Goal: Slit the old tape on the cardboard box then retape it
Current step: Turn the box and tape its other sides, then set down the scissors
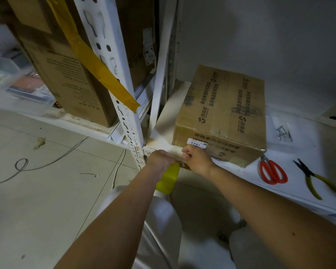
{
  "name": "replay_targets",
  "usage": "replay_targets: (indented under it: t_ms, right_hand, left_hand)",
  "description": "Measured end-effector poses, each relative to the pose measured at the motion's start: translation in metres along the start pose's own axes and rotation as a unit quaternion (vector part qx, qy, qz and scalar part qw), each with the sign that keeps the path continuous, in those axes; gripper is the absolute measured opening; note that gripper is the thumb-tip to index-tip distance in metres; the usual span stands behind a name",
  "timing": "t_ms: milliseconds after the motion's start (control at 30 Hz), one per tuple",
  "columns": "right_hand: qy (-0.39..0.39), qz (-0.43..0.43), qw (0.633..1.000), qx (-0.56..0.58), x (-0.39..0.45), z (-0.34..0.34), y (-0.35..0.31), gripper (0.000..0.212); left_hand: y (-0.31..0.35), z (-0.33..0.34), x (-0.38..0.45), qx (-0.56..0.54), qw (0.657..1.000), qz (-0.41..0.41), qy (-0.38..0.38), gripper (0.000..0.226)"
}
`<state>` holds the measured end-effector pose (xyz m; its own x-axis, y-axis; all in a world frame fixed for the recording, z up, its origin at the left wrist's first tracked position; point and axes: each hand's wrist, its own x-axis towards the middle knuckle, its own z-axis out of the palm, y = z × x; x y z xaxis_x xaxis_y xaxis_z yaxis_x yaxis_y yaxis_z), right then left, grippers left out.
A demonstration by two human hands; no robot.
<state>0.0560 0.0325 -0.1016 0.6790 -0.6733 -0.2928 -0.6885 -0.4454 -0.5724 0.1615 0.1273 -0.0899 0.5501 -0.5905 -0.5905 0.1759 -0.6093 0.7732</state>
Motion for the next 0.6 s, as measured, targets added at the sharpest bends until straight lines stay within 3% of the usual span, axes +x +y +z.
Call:
replay_targets:
  t_ms: [100,333,500,600]
  right_hand:
    - [-0.011,0.009,0.998,0.054,0.003,-0.006,0.002,0.032]
    - [-0.002,-0.017,0.977,0.212,-0.014,-0.024,-0.008,0.011]
    - [0.036,-0.056,0.977,0.201,-0.028,-0.04,-0.018,0.026]
    - [0.077,-0.073,0.978,0.18,-0.037,-0.049,-0.025,0.015]
  left_hand:
    - [0.009,0.005,-0.012,-0.003,1.0,0.023,-0.007,0.01]
    - [0.014,-0.004,-0.035,-0.003,0.997,0.072,-0.024,0.012]
    - [0.022,-0.007,-0.053,-0.014,0.994,0.093,-0.047,0.008]
    - [0.028,-0.008,-0.059,-0.012,0.995,0.092,-0.047,0.009]
